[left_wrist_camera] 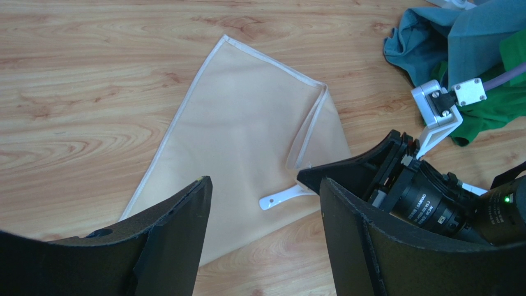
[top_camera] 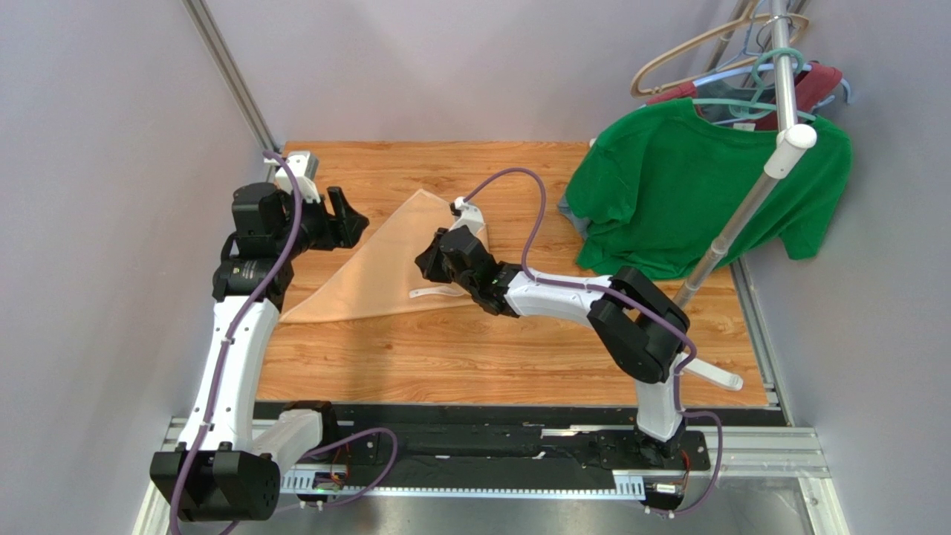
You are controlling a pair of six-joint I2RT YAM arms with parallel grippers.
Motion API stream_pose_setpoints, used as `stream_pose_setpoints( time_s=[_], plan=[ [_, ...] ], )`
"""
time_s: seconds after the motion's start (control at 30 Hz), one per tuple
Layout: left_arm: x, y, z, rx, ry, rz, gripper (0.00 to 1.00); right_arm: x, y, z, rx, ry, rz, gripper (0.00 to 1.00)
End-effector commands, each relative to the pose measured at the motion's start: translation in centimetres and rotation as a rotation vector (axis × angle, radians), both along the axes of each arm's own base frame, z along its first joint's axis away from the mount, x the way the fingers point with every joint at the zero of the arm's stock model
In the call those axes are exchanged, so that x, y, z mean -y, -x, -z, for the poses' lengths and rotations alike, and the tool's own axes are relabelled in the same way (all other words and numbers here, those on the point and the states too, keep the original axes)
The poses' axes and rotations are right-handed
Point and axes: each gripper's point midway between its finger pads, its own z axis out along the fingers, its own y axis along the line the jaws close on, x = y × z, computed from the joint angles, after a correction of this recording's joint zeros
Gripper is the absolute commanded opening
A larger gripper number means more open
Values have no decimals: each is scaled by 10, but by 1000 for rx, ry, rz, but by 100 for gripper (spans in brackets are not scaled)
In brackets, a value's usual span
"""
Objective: Fold the napkin, place the utensils inside, and roll it up
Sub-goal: Fold the napkin
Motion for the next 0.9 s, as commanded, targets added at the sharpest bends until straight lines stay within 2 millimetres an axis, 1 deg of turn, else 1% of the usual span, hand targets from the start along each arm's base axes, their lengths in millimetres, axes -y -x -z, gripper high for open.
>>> stream_pose_setpoints(
  time_s=[0.0,0.03,0.1,0.4,0.47,0.7,0.77,0.83,0.87],
  plan=[
    [-1,-1,-15,59,8,-4,73,-26,-8,-41,71,-110,-19,0],
    [-1,-1,-14,59,8,-5,73,-30,-8,-45,75,-119,-27,0],
    [-1,-1,-15,59,8,-5,73,-36,-5,-40,64,-116,-43,0],
    [0,-1,-15,60,10,-5,73,-56,1,-33,46,-132,-95,0],
    [0,-1,-15,58,10,-5,73,-62,4,-38,52,-144,-107,0],
    [0,-1,-14,55,10,-3,73,-72,8,-42,63,-148,-135,0],
    [0,-1,-14,55,11,-2,73,-75,8,-39,62,-147,-143,0],
    [0,-1,-15,57,12,0,73,-78,9,-42,64,-150,-151,0],
    [0,-1,-15,56,13,-1,73,-79,9,-38,60,-145,-155,0]
  ],
)
